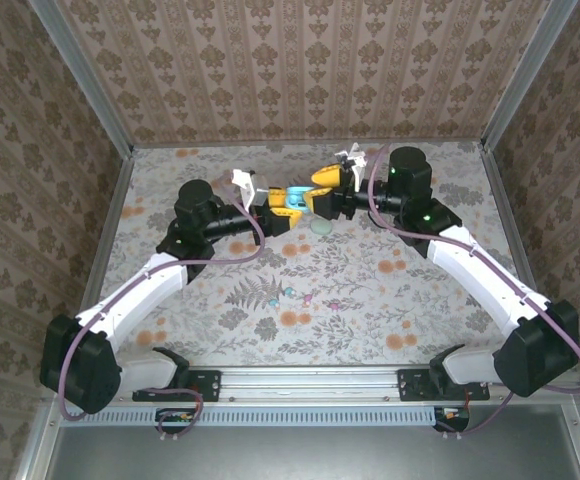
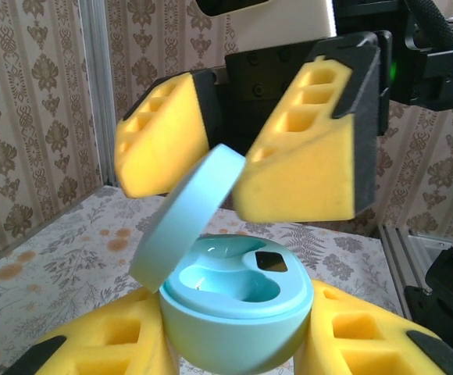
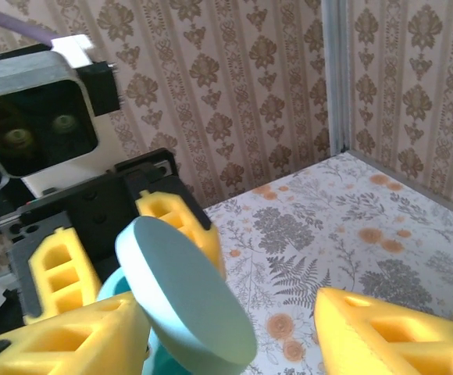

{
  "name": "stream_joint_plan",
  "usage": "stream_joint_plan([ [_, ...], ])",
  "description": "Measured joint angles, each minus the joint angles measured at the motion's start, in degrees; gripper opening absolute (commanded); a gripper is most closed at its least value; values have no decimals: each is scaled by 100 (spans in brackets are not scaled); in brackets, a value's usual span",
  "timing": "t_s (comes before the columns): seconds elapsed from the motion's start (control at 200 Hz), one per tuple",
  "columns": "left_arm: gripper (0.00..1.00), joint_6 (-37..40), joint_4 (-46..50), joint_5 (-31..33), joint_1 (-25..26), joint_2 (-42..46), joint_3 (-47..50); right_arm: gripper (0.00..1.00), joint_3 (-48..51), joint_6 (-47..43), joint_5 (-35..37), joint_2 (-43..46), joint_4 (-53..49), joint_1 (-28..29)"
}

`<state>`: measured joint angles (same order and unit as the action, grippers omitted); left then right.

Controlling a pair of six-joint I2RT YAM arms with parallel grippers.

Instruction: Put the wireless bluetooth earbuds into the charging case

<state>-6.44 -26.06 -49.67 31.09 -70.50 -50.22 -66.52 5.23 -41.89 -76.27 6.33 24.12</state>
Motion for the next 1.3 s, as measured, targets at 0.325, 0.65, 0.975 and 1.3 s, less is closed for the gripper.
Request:
stream_joint_plan([
  [0.325,33,-2,-264,267,0,168,256,62,-619,848,472,-175,-540,4],
  [0.65,34,-354,-949,774,-310,258,789,56,-981,1893,800,-109,-1300,-39],
  [0.975,34,-1012,-1521,966,-1377,671,1257,33,-1167,2435,1488,-745,-2920,9],
  [1.3,34,-1040,-1285,1224,-1882,1720,1554,36,-1163,2833,1845,-2542,-3941,1178],
])
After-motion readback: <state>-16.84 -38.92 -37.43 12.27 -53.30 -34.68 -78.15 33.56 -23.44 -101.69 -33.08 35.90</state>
